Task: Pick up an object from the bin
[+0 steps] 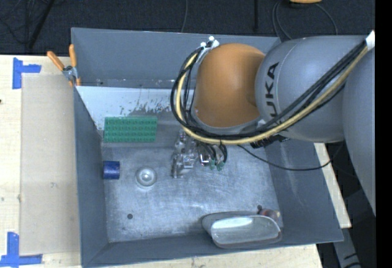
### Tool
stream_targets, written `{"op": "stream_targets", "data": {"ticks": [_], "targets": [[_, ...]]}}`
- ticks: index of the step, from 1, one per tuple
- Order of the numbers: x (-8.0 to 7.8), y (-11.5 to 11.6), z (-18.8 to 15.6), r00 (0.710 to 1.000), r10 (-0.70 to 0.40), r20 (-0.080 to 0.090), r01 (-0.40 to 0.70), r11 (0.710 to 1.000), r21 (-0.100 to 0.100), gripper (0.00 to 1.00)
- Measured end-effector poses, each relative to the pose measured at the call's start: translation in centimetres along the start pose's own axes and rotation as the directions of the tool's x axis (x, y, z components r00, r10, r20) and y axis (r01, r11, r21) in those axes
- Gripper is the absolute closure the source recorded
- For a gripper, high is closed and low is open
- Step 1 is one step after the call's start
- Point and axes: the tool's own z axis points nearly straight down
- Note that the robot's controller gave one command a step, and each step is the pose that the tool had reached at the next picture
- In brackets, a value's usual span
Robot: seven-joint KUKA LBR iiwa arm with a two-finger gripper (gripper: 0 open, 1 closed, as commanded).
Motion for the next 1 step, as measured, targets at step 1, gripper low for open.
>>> {"op": "stream_targets", "data": {"ticks": [1], "targets": [[-0.05,-0.03,-1.31,1.0,0.002,0.001,-0.002,1.0,0.0,1.0]]}}
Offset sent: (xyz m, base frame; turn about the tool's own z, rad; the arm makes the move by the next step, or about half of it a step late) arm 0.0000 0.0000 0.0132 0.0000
